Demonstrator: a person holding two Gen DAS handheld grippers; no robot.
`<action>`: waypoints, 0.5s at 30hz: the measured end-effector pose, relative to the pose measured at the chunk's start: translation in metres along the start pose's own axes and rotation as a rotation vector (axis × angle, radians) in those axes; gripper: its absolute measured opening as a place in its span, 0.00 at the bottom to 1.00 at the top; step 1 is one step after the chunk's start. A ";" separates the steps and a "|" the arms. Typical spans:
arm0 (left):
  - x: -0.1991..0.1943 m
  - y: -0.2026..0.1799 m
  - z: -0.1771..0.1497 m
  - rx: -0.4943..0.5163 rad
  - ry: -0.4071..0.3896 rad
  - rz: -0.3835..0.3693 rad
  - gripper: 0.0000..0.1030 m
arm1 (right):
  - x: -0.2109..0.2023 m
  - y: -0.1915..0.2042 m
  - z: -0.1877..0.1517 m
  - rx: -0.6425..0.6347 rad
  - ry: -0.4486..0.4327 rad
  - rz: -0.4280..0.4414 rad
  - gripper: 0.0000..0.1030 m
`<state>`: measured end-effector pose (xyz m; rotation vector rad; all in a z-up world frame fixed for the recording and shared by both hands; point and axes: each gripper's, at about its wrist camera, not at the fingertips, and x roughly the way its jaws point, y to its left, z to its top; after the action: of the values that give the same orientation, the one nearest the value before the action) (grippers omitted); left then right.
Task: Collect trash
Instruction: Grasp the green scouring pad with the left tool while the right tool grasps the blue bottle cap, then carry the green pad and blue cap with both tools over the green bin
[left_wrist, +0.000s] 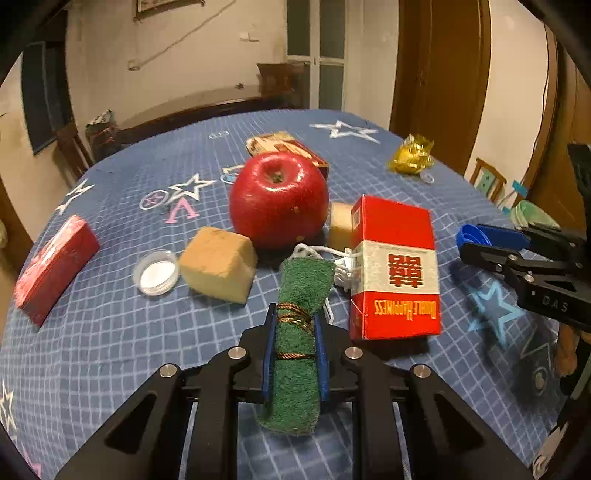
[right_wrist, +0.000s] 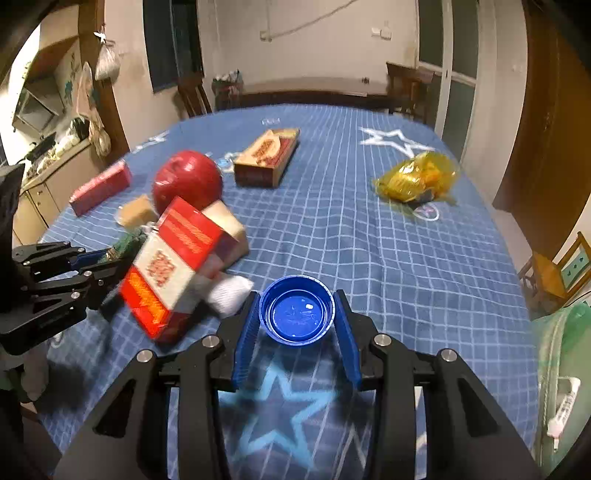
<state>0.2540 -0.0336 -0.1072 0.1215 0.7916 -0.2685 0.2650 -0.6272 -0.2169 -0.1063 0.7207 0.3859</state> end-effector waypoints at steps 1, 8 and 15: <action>-0.008 0.002 -0.002 -0.012 -0.019 0.009 0.19 | -0.007 0.002 -0.003 -0.001 -0.016 -0.002 0.37; -0.060 0.007 -0.006 -0.078 -0.145 0.061 0.19 | -0.050 0.012 -0.011 0.010 -0.141 -0.011 0.37; -0.106 -0.030 -0.007 -0.070 -0.269 0.040 0.19 | -0.097 0.024 -0.015 0.024 -0.291 -0.045 0.37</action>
<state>0.1694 -0.0406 -0.0362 0.0335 0.5303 -0.2135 0.1799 -0.6379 -0.1633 -0.0419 0.4347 0.3404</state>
